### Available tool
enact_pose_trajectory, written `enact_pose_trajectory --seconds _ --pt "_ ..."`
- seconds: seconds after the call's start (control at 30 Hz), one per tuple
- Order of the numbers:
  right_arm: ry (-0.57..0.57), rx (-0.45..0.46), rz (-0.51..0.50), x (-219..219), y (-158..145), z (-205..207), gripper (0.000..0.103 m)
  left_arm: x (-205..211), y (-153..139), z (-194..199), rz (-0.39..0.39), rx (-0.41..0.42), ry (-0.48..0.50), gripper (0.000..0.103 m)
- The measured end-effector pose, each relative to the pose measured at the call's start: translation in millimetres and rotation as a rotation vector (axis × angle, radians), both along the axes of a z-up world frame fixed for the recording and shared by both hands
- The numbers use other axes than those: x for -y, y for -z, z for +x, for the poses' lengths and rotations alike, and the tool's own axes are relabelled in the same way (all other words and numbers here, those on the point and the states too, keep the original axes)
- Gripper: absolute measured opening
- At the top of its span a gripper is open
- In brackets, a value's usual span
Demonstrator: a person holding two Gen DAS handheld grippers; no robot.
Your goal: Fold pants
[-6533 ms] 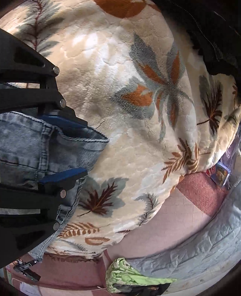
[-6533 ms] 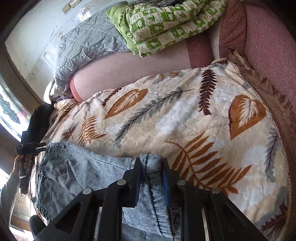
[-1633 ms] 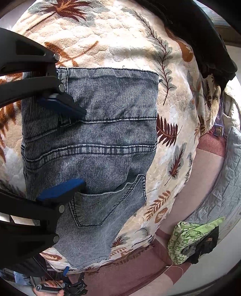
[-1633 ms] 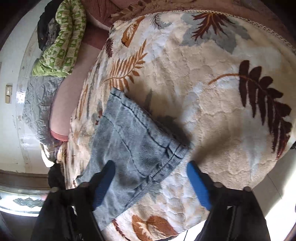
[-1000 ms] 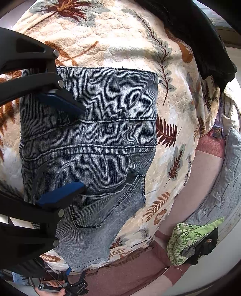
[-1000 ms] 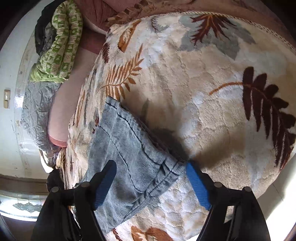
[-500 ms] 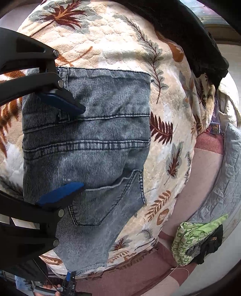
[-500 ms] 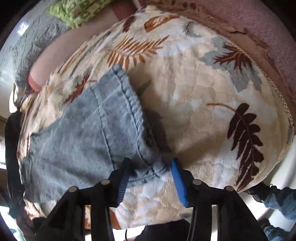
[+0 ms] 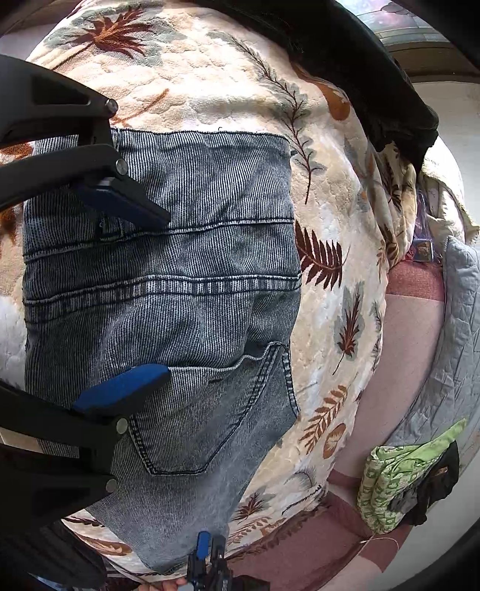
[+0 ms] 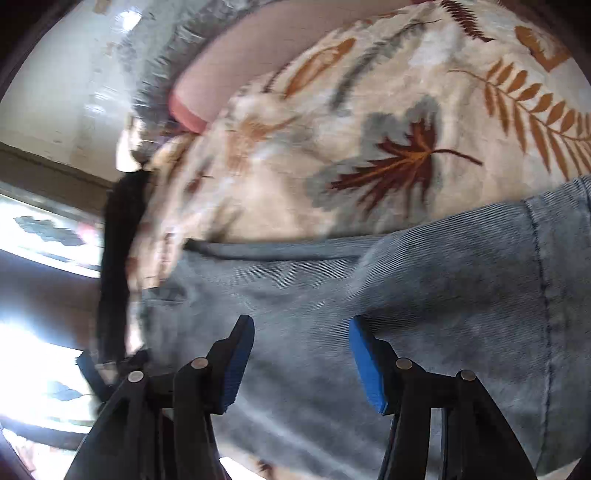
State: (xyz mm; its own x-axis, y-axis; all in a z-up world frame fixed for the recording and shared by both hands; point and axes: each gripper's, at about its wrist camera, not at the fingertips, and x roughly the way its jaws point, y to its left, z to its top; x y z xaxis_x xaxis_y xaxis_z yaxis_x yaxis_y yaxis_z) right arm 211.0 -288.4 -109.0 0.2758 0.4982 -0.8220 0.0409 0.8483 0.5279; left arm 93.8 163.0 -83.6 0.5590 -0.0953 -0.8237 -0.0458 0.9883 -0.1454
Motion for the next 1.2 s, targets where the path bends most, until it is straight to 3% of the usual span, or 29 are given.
enact_pose_trajectory --seconds 0.07,0.13,0.3,0.43,0.53,0.7,0.77,0.83,0.9,1.13,1.2 --pt "0.130 -0.028 0.071 18.8 15.3 -0.9 0.052 -0.8 -2.2 -1.3 0.011 -0.004 -0.006 0.076" --pt "0.146 0.000 0.057 19.4 4.4 -5.6 0.055 -0.2 -7.0 -4.3 0.019 0.011 -0.012 0.076" --pt "-0.069 0.098 0.030 -37.4 -27.8 14.2 0.056 12.4 -16.1 -8.3 0.021 0.067 0.014 0.076" --pt "-0.313 0.139 -0.034 -122.5 -39.8 42.7 0.056 7.0 -10.3 -7.8 0.006 0.057 -0.013 0.076" --pt "-0.482 0.176 -0.098 -182.9 -42.0 56.9 0.056 3.2 -17.3 -13.9 -0.019 0.098 -0.047 0.076" --pt "-0.594 0.204 -0.231 -243.1 -25.9 71.7 0.055 16.7 -37.5 -17.4 -0.041 0.192 -0.027 0.076" --pt "-0.615 0.181 -0.254 -255.0 -15.0 75.2 0.049 24.5 -32.3 -11.2 -0.023 0.181 -0.015 0.076" --pt "-0.651 0.181 -0.289 -266.2 -6.2 73.6 0.024 29.4 -18.5 -5.5 0.010 0.148 -0.015 0.076" --pt "-0.680 0.190 -0.365 -274.5 -0.4 68.9 0.006 27.3 -3.0 -0.7 -0.006 0.098 -0.012 0.076" --pt "-0.700 0.350 -0.564 -289.3 -19.3 63.3 0.002 33.0 6.5 -0.1 0.047 0.084 0.008 0.076" --pt "-0.702 0.364 -0.619 -295.9 -9.5 65.1 0.002 36.9 8.1 -0.4 0.076 0.084 0.016 0.077"
